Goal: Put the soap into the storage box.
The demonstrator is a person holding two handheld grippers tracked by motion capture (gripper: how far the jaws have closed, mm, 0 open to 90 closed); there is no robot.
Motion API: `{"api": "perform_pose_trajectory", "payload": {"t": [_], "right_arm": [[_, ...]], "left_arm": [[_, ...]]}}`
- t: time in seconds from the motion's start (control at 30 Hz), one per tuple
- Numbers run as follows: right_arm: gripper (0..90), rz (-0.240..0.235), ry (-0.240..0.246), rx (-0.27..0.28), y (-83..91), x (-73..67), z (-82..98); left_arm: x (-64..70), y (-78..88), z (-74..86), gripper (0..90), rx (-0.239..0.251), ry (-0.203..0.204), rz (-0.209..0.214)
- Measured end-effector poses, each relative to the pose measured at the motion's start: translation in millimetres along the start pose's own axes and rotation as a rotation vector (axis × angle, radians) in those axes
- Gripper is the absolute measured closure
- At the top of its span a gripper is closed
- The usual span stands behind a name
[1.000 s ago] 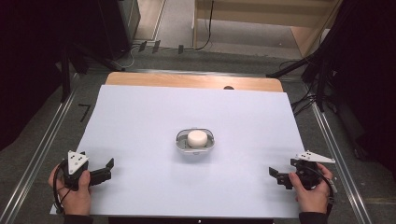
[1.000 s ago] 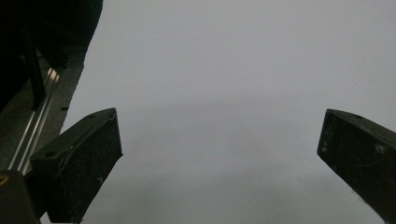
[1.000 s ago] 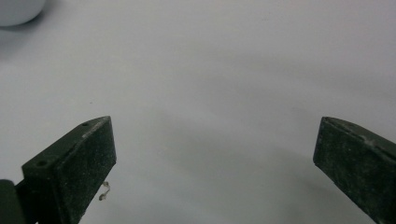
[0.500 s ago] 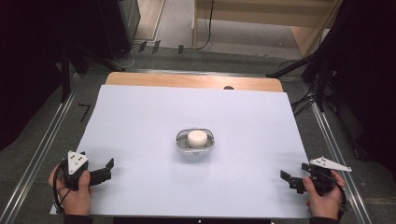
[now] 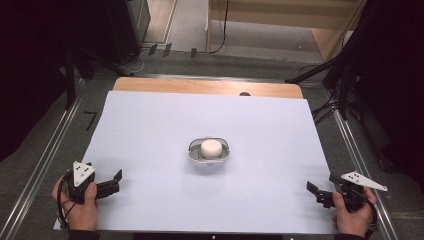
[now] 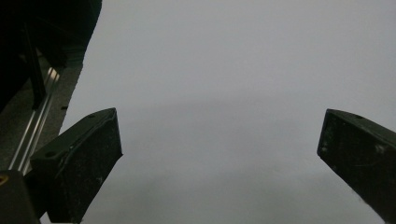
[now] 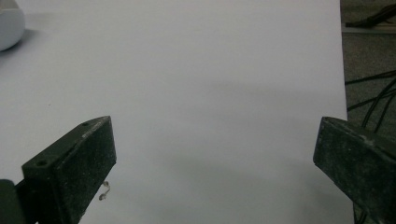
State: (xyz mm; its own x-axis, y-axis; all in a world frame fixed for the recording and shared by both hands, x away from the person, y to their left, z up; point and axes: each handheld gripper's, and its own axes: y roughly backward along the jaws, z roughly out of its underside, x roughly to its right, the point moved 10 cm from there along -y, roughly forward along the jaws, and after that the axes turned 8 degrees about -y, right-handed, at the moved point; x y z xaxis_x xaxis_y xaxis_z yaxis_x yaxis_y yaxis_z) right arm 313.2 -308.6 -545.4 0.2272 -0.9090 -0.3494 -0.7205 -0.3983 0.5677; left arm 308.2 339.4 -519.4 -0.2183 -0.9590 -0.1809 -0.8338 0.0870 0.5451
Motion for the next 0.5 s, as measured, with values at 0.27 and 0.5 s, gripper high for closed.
{"api": "perform_pose_trajectory", "payload": {"t": [0.27,0.5], "right_arm": [[0.0,0.013,0.008,-0.02,-3.6,-0.8,3.0],[0.0,0.012,-0.003,-0.034,-4.8,-0.1,4.0]], "left_arm": [[0.0,-0.1,0.0,0.2,0.0,-0.003,-0.004],[0.2,-0.2,0.3,0.2,-0.005,-0.005,-0.004]]}}
